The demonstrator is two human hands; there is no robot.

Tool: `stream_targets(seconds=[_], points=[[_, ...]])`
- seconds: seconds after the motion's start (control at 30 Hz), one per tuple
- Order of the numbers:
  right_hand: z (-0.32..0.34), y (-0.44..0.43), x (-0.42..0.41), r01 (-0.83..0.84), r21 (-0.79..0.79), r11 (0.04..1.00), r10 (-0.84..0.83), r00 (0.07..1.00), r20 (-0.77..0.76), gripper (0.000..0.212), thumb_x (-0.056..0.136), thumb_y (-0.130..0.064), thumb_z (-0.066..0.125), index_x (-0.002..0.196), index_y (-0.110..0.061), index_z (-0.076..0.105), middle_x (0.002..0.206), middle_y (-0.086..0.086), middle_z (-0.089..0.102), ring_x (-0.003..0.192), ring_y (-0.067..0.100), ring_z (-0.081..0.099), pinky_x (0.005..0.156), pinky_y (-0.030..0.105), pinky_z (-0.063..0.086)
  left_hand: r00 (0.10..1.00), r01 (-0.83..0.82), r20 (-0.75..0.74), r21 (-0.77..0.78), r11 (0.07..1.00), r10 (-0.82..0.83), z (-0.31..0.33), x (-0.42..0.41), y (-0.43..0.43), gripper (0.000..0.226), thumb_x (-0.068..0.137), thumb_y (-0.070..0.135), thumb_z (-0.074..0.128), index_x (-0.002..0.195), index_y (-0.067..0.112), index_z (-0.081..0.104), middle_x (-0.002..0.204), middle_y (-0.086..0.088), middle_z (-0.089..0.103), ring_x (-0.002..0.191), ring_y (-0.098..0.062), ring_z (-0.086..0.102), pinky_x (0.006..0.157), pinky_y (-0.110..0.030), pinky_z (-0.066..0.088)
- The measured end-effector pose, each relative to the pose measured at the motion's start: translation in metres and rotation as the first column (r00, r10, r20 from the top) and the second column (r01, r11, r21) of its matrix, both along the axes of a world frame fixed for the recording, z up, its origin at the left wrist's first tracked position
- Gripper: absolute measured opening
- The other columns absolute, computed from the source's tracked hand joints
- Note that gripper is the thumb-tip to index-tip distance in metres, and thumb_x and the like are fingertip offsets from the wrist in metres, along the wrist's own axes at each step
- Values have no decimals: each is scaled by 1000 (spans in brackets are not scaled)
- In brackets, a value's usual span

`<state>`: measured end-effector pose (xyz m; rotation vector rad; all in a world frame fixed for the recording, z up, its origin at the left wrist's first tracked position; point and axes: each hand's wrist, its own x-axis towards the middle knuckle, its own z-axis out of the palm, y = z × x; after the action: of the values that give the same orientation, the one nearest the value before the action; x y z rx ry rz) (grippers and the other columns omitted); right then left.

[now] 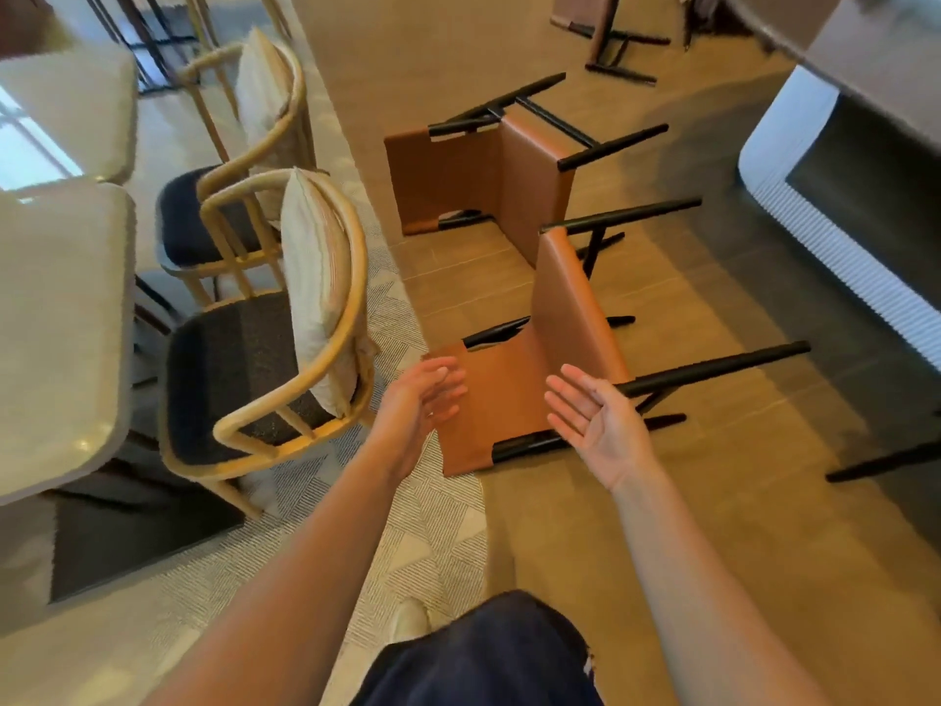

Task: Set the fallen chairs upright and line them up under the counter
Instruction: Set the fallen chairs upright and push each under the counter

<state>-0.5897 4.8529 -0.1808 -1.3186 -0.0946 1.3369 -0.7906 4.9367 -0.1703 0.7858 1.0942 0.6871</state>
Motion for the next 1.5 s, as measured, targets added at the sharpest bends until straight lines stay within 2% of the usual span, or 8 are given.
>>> stream_targets(seconds=[0.3,0.53,0.67,0.83,0.97,1.17,1.3,1.5], points=[[-26,43,-26,-11,-68,998,24,980,196,20,100,-29,47,107,-30,66,113,-3,71,109,12,64,88,33,50,993,110,-38,-82,991,-113,-31,-4,57,26,96,14,51,119,8,61,117,-12,68,108,-26,64,95,-39,50],[-59,79,-24,-20,-132,991,52,970,239,22,101,-25,45,102,-35,65,114,-5,70,108,11,64,89,33,51,985,142,-84,-100,985,-150,-65,2,96,25,96,11,52,118,9,62,114,-11,69,108,-26,64,95,-39,49],[-79,95,-27,37,-176,984,17,956,294,17,96,-23,56,100,-36,66,119,-4,66,106,8,62,85,30,53,980,152,-108,-117,982,-164,-91,5,119,26,95,11,54,119,15,62,114,-7,70,109,-24,64,94,-37,51],[-122,118,-40,14,-208,978,74,911,407,36,93,-18,61,128,-26,57,135,-1,55,121,11,53,101,38,47,959,210,-168,-111,971,-226,-141,10,144,43,91,13,61,131,23,54,117,-3,67,106,-20,65,90,-34,51],[-176,139,-49,-27,-228,973,119,909,400,52,93,-14,62,140,-24,45,142,4,49,120,13,51,101,36,46,943,254,-190,-111,961,-272,-197,11,166,46,90,7,59,132,23,54,116,-4,66,107,-22,64,88,-31,52],[-307,159,-57,-48,-209,977,111,948,299,65,91,-1,61,146,-20,34,145,11,41,111,15,47,70,23,51,926,280,-240,-85,956,-292,-326,16,184,45,87,-1,58,128,20,58,115,-1,67,107,-18,63,83,-28,53],[-375,165,-55,-47,-212,976,111,948,298,68,90,5,59,148,-14,29,142,13,43,115,21,50,62,13,50,931,244,-258,-89,966,-260,-394,15,190,44,87,-4,56,126,16,57,114,-5,67,106,-21,64,71,-23,55],[-506,184,-46,-76,-226,971,161,909,384,69,90,2,60,148,-18,28,140,13,45,120,29,52,85,37,51,938,204,-267,-81,976,-219,-521,21,207,46,84,-8,59,126,12,57,114,-9,66,107,-22,62,74,-26,52]])
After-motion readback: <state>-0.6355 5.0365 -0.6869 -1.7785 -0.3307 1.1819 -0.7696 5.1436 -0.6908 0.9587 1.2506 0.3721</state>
